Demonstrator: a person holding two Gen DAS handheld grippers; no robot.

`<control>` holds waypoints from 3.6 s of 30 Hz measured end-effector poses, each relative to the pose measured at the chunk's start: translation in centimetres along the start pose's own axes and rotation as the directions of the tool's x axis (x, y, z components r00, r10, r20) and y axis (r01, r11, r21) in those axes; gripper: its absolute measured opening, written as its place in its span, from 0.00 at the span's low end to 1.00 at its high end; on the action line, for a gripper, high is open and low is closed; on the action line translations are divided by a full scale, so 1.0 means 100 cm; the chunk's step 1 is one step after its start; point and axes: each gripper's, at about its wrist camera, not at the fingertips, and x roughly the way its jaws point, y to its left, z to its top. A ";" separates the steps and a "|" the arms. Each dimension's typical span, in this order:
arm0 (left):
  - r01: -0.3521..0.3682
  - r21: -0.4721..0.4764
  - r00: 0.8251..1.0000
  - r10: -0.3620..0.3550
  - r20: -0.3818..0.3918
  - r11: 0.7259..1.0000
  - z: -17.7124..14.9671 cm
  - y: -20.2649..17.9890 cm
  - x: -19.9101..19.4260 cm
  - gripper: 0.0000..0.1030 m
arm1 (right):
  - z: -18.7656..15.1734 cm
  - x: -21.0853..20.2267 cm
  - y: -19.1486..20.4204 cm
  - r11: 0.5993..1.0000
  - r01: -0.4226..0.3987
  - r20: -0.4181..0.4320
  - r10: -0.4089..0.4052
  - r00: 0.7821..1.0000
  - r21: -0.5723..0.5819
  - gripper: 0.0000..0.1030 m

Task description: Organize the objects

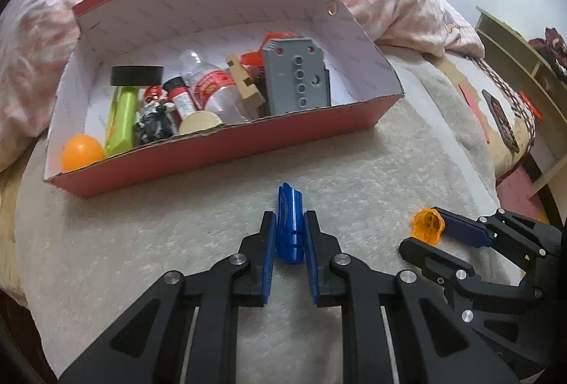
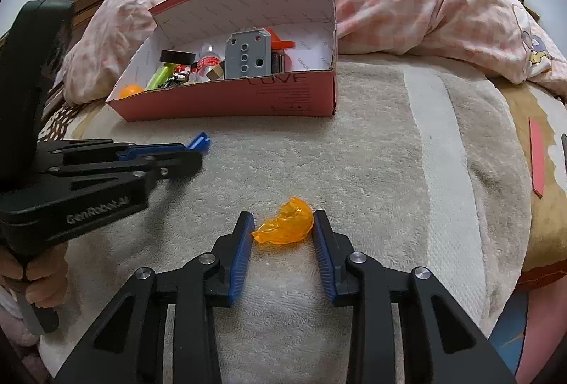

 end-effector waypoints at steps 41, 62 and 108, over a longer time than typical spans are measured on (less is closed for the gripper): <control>-0.130 -0.132 0.971 0.154 0.183 0.983 0.071 0.071 -0.041 0.14 | 0.118 0.013 0.043 0.996 -0.085 0.120 0.087 0.989 -0.019 0.34; -0.175 -0.139 0.970 0.195 0.147 0.975 0.108 0.084 0.010 0.14 | 0.159 0.054 0.022 0.999 -0.010 0.130 0.005 0.991 0.037 0.34; -0.241 -0.206 0.957 0.268 0.115 0.949 0.085 0.086 -0.017 0.68 | 0.134 0.031 0.037 1.000 -0.006 0.170 0.001 0.985 0.029 0.68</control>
